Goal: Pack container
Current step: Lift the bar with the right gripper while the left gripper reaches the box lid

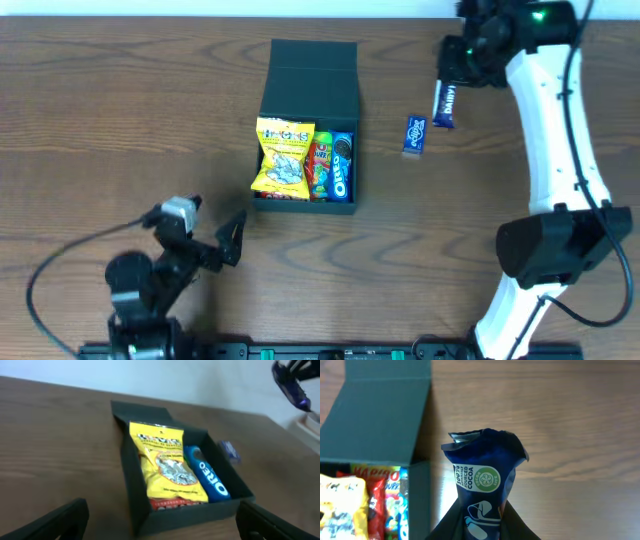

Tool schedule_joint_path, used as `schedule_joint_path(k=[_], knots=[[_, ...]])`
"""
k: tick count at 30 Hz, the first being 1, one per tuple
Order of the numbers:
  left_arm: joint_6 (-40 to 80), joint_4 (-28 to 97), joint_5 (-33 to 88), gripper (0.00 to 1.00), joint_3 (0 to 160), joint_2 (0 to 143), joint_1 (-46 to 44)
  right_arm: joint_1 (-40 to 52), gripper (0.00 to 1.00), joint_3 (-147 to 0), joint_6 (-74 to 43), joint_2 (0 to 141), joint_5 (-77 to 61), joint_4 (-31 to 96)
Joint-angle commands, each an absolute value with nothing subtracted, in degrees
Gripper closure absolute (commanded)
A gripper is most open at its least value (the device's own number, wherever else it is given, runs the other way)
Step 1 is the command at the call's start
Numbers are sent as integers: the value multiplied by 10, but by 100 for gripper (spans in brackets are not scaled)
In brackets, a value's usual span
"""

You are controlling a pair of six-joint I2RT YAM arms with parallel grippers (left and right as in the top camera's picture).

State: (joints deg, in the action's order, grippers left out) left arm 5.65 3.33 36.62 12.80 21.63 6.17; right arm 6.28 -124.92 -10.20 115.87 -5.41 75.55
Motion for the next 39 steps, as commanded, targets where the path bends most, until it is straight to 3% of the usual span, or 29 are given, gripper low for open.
schedule_joint_path(k=[1, 4, 11, 15, 25, 39], knots=[[-18, 31, 401, 5, 212, 310, 50, 78, 83, -1251, -87, 1162, -63, 745], [-69, 40, 386, 5, 309, 458, 7, 81, 82, -1251, -86, 1161, -63, 720], [-158, 157, 191, 5, 519, 719, -153, 79, 81, -1251, -65, 1162, -75, 686], [-159, 160, 210, 5, 595, 806, -173, 79, 82, -1251, -59, 1164, -116, 675], [-157, 135, 321, 5, 599, 833, -172, 86, 87, -1251, -57, 1164, -143, 686], [-137, 143, 266, 5, 599, 849, -100, 207, 87, -1202, -107, 1164, -202, 770]])
